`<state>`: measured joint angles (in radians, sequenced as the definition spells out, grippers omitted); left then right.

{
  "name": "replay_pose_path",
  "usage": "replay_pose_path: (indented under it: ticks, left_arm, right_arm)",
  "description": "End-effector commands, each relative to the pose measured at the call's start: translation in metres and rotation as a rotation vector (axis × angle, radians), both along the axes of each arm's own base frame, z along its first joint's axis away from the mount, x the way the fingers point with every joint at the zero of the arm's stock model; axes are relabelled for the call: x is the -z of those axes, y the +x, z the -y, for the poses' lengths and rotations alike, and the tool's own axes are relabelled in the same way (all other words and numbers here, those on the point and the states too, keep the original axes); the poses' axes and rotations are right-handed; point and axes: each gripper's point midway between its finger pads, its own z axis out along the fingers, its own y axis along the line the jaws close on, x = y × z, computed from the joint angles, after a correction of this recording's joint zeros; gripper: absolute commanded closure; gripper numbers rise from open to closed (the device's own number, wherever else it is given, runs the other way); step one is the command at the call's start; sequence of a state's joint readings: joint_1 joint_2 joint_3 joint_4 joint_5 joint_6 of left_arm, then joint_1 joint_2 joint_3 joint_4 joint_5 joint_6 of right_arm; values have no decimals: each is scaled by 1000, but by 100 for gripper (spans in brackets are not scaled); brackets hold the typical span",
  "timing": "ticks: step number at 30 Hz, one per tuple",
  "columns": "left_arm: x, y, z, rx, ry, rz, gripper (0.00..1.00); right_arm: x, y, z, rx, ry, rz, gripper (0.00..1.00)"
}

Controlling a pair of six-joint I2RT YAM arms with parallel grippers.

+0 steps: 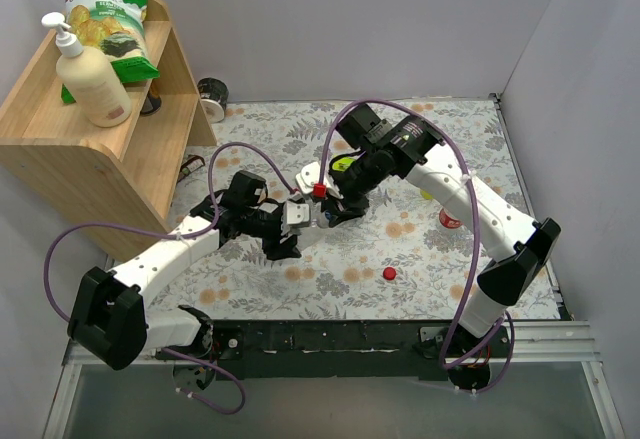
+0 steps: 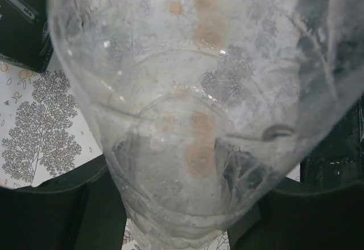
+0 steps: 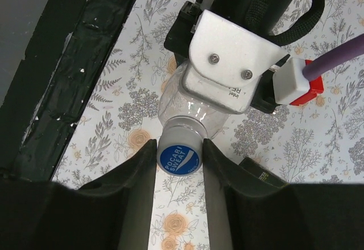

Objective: Screw on the bottle caps

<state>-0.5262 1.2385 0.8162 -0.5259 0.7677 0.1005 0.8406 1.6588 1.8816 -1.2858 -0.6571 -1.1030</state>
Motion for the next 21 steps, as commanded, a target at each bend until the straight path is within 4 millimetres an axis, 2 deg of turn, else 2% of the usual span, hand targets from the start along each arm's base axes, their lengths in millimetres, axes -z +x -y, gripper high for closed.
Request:
replay_pose_path:
  ticks: [1, 2, 4, 5, 7, 9, 10, 12, 15, 18, 21]
  left_arm:
    - [-18, 6, 7, 4, -39, 28, 100]
    - [-19, 7, 7, -2, -43, 23, 100]
    - [-25, 12, 10, -44, -69, 22, 100]
    - [-24, 12, 10, -65, -78, 11, 100]
    - [-40, 20, 15, -139, -149, 24, 100]
    - [-45, 23, 17, -192, -196, 24, 100]
    - [-62, 30, 20, -242, -252, 46, 100]
    - [-78, 38, 24, -284, -311, 55, 100]
    - [-91, 44, 26, -350, -361, 32, 100]
    - [-97, 50, 27, -386, -385, 31, 100]
    - [-90, 51, 26, -406, -366, 14, 100]
  right_arm:
    - [-9, -4, -5, 0, 19, -17, 63]
    - [-8, -2, -5, 15, 15, -15, 69]
    - [-7, 2, -9, 55, 17, -25, 74]
    - [-5, 8, -10, 85, 13, -19, 83]
    - [-10, 17, -17, 167, 43, -30, 90]
    - [-7, 20, -18, 237, 47, -52, 97]
    - [-9, 33, -24, 288, 77, -24, 99]
    - [-3, 36, -26, 382, 58, -88, 99]
    - [2, 41, -32, 492, 43, -186, 99]
    - [11, 36, -38, 569, 17, -319, 99]
    - [13, 35, -42, 565, 17, -347, 99]
